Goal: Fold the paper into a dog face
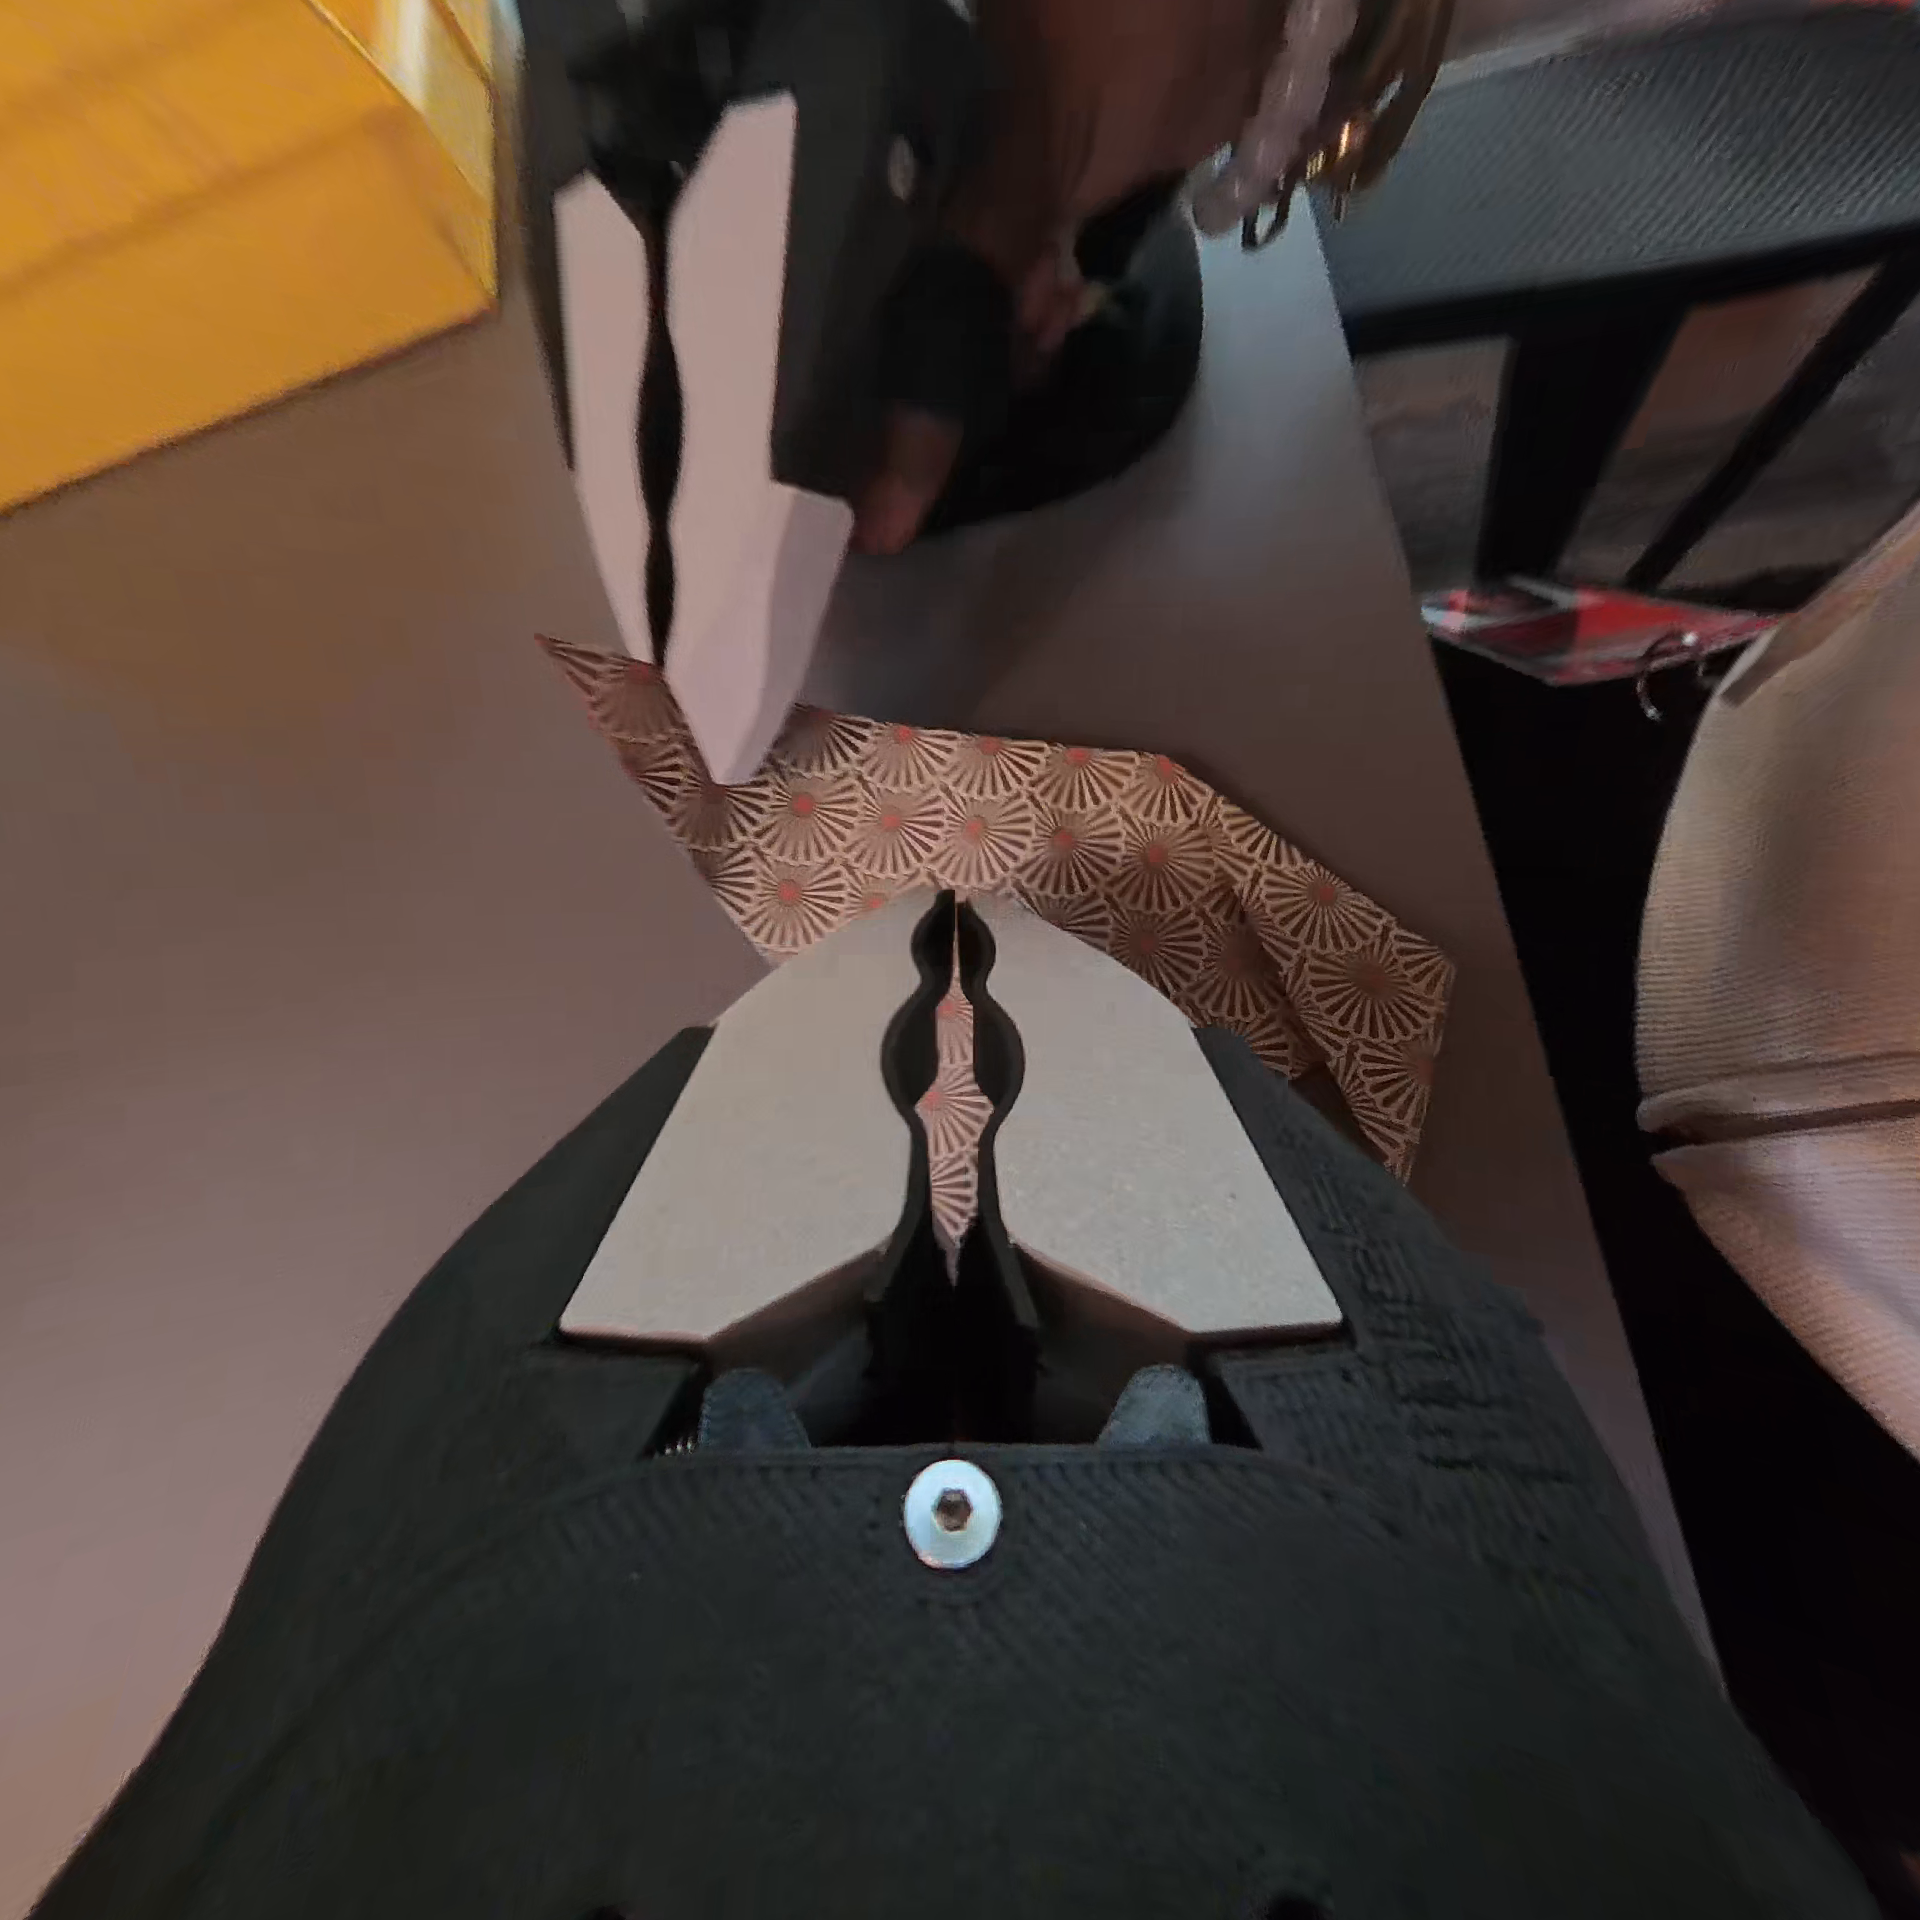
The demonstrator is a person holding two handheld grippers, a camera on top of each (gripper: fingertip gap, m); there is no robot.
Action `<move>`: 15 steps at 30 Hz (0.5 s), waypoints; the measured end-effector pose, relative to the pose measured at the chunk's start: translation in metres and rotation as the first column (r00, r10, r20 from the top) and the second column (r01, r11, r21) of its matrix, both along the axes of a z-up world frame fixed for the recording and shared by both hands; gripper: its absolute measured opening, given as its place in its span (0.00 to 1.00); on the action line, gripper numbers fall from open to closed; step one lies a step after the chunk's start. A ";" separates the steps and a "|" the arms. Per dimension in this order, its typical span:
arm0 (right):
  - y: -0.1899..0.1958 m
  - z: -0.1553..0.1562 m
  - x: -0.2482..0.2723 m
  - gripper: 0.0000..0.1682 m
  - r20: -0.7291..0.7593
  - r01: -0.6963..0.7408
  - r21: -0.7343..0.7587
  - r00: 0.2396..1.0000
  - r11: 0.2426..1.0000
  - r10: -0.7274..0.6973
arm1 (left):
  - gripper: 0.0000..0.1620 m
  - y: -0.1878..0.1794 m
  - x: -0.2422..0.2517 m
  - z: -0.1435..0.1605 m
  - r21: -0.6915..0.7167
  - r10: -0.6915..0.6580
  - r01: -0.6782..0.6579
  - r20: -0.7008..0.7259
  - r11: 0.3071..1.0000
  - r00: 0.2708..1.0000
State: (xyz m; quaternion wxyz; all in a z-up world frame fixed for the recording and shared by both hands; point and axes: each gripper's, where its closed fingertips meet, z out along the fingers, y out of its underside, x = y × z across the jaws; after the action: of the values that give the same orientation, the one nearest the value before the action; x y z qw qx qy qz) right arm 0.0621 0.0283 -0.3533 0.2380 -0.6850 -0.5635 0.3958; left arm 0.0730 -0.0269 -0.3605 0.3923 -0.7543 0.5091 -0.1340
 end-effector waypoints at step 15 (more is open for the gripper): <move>0.006 -0.010 -0.016 0.00 0.115 -0.004 0.737 0.986 0.676 -0.119 | 0.00 0.016 -0.005 0.007 0.031 0.103 -0.104 0.054 0.994 0.993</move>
State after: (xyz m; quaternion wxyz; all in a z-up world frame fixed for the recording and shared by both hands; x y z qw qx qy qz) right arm 0.0459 0.0341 -0.3632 0.4612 -0.5775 -0.6695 0.0750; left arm 0.0682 -0.0113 -0.3533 0.4247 -0.7691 0.4611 -0.1244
